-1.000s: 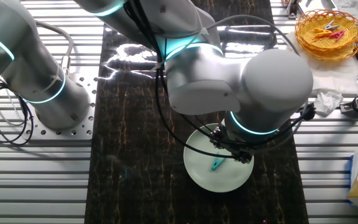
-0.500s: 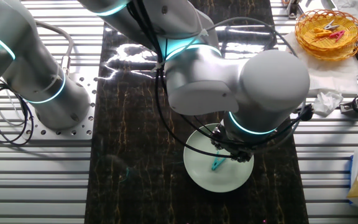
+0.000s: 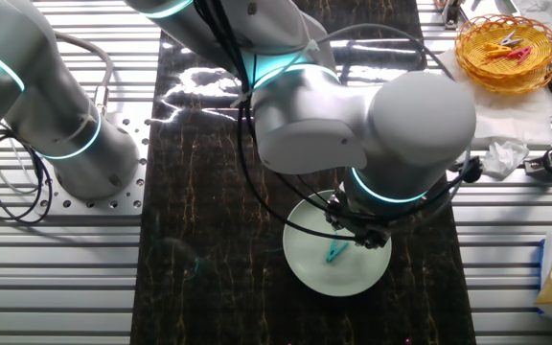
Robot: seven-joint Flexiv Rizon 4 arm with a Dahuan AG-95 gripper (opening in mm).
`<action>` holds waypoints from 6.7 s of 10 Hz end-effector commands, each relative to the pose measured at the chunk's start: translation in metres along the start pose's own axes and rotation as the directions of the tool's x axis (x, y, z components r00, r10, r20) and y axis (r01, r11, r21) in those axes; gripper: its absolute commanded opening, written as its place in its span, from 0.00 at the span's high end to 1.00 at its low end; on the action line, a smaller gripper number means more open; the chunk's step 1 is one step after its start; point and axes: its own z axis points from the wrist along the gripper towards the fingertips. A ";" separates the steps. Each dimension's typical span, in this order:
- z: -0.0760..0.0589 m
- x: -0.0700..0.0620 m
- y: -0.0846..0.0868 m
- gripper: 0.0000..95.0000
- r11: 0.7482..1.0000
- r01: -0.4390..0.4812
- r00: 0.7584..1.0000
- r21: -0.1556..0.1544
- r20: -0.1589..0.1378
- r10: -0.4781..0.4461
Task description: Use a clamp
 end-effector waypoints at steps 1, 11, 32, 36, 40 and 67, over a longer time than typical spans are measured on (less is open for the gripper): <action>0.000 0.001 -0.001 0.60 1.000 -0.002 1.000 0.003 -0.006 0.002; 0.004 0.005 -0.001 0.60 1.000 0.003 1.000 -0.008 0.003 -0.003; 0.014 0.007 0.003 0.60 1.000 -0.004 1.000 -0.003 0.004 0.004; 0.014 0.007 0.003 0.60 1.000 -0.004 1.000 -0.004 0.012 0.004; 0.015 0.008 0.004 0.60 1.000 -0.012 1.000 -0.004 0.015 0.012; -0.049 0.009 0.008 1.00 0.986 -0.121 0.967 0.113 0.239 0.092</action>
